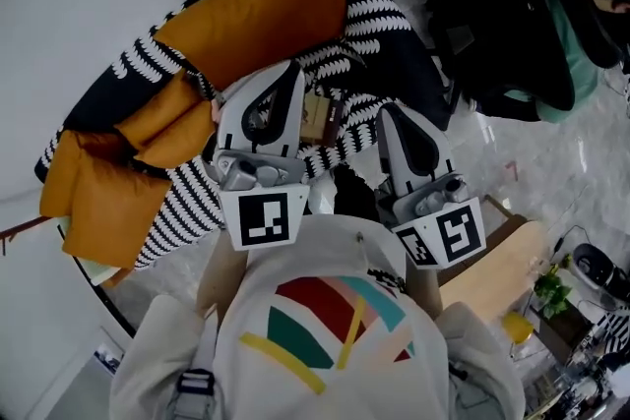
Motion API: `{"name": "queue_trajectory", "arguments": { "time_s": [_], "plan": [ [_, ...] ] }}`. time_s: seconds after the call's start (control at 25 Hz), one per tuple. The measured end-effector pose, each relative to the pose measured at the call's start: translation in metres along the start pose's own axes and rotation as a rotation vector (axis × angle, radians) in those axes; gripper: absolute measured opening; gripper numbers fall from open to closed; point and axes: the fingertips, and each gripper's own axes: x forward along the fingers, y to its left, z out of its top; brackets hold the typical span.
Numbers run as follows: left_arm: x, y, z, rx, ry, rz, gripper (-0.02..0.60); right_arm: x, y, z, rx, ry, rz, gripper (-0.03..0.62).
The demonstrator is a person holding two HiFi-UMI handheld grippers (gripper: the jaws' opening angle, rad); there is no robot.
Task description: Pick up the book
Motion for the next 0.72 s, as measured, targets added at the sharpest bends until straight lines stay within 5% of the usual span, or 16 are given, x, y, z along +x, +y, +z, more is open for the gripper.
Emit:
{"name": "queue_trajectory", "arguments": {
  "time_s": [0.28, 0.56, 0.72],
  "plan": [
    [0.051, -0.003, 0.001, 0.025, 0.019, 0.013, 0.006, 0.018, -0.057, 0.005, 0.046, 0.007, 0.011, 0.015],
    [0.077, -0.024, -0.043, 0.011, 0.117, -0.024, 0.006, 0.024, -0.081, -0.037, 0.233, 0.065, 0.132, 0.022],
    [0.095, -0.049, -0.09, 0.006, 0.145, -0.048, 0.006, 0.035, -0.111, -0.098, 0.308, 0.166, 0.138, 0.221]
  ]
}}
